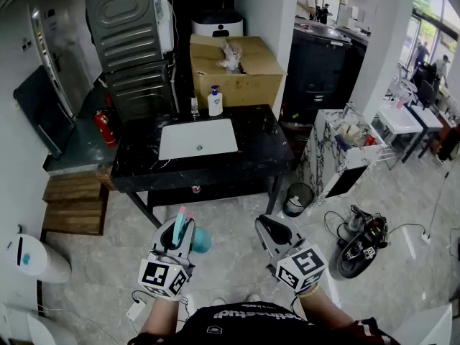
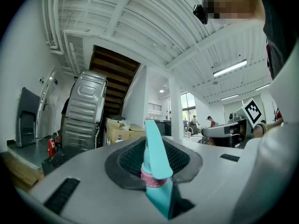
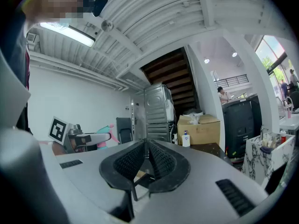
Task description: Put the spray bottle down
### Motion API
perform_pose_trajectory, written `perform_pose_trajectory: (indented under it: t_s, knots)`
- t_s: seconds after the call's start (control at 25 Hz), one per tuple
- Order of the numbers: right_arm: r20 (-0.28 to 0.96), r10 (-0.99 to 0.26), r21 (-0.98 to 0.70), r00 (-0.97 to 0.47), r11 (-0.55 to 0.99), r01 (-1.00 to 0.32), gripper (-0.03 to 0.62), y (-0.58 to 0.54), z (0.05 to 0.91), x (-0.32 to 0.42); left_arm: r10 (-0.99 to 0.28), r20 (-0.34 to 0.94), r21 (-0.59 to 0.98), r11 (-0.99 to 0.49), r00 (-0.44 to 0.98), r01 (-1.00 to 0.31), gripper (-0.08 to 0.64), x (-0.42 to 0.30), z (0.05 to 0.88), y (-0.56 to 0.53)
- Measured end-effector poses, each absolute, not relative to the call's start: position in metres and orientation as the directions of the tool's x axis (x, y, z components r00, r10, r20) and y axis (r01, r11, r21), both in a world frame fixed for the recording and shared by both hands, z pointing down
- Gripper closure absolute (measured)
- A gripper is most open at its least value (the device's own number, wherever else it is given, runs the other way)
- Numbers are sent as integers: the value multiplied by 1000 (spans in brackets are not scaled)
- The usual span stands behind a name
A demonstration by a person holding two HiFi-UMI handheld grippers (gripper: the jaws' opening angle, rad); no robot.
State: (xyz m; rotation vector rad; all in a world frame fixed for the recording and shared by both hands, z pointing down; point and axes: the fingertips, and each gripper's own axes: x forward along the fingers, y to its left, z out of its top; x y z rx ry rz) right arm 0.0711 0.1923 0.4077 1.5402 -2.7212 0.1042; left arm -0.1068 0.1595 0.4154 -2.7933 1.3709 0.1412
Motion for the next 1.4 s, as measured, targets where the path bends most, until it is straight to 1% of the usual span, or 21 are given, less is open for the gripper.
perform_pose_trajectory:
  t_s: [0.76,1.4]
  knots:
    - [50,-859,-68,-509,505,-860,540,190,405,61,-784,-113,18,-616,611,-787,460,-116,409,160]
    - [82,-859,-53,-505,502,-863,540,193,418,26,-787,-112,47,-614,607,-788,460,-152,418,160]
